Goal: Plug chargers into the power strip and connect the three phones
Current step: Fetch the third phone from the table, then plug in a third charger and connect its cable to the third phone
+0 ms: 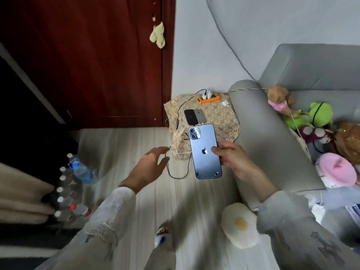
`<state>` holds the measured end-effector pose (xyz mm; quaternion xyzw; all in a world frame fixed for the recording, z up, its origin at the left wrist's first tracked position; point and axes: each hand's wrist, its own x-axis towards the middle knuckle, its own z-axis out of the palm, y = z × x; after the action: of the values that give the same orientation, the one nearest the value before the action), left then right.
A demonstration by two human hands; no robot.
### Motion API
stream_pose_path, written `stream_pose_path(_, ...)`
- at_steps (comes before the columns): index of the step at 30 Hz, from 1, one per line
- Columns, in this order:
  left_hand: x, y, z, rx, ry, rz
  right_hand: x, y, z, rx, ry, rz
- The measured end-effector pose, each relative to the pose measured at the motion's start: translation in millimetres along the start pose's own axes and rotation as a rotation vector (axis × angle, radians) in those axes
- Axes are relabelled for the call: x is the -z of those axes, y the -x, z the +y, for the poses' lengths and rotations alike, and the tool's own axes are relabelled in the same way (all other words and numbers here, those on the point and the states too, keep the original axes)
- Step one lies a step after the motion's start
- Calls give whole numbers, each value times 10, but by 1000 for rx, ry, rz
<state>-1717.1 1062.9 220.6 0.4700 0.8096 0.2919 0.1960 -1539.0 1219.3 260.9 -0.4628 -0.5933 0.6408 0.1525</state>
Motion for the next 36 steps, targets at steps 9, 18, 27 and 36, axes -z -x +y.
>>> stream_pose_path(9,-45,-1753,-31,12,-26,-89,350,-1719,-372,-74,-27,22)
stream_pose_path(18,-944,-3423,104,151,-34,-141,1270,-3637,-358,-198,11,-7)
stream_pose_path(27,-2511,-5059,287,423,18,-394,2267,-5768,109,-442,99,10)
stream_pose_path(36,-3516,-5983,-564,609,-263,-484,2019,-7144,1079,-531,155,-13)
